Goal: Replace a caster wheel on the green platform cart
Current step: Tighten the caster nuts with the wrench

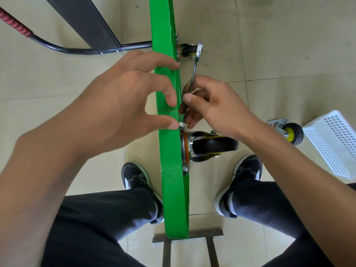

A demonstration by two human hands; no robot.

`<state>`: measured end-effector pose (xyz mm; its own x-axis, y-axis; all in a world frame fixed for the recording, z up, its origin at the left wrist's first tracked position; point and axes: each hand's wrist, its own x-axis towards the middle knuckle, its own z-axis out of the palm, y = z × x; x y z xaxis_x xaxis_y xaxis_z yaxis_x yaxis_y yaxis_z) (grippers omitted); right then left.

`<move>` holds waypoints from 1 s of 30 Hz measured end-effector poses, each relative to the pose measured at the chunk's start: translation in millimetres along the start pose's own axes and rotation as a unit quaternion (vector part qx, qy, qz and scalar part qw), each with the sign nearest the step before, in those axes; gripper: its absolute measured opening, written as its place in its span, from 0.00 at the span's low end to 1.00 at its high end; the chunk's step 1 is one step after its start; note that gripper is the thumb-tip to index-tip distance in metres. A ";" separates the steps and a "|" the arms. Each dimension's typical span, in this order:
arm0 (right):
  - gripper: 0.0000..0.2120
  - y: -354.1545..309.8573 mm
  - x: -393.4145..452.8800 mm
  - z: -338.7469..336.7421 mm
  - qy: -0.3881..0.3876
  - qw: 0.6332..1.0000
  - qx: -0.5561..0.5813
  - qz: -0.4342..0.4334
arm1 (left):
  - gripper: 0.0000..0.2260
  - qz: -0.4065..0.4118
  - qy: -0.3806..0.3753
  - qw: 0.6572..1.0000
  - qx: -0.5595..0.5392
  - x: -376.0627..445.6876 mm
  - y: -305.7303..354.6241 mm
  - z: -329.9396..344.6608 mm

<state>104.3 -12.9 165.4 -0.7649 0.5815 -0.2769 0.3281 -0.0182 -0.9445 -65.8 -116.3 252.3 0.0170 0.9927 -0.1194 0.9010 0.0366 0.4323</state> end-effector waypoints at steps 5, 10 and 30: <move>0.04 2.6 -0.1 2.8 0.007 1.000 0.016 0.020 | 0.16 0.000 0.001 1.000 0.004 0.0 0.2 -1.1; 0.10 3.8 -0.3 5.0 0.041 0.999 0.000 0.028 | 0.13 0.001 0.002 1.000 0.004 -0.5 0.4 -0.3; 0.12 5.1 4.7 10.3 0.047 0.994 -0.102 0.006 | 0.14 0.000 0.004 1.000 -0.001 -0.9 0.6 -0.7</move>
<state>96.7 -18.7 157.4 -0.7078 0.6561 -0.2619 0.4509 0.1341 -0.8824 -65.6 -117.0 253.2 0.0145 0.9935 -0.1127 0.8997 0.0362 0.4349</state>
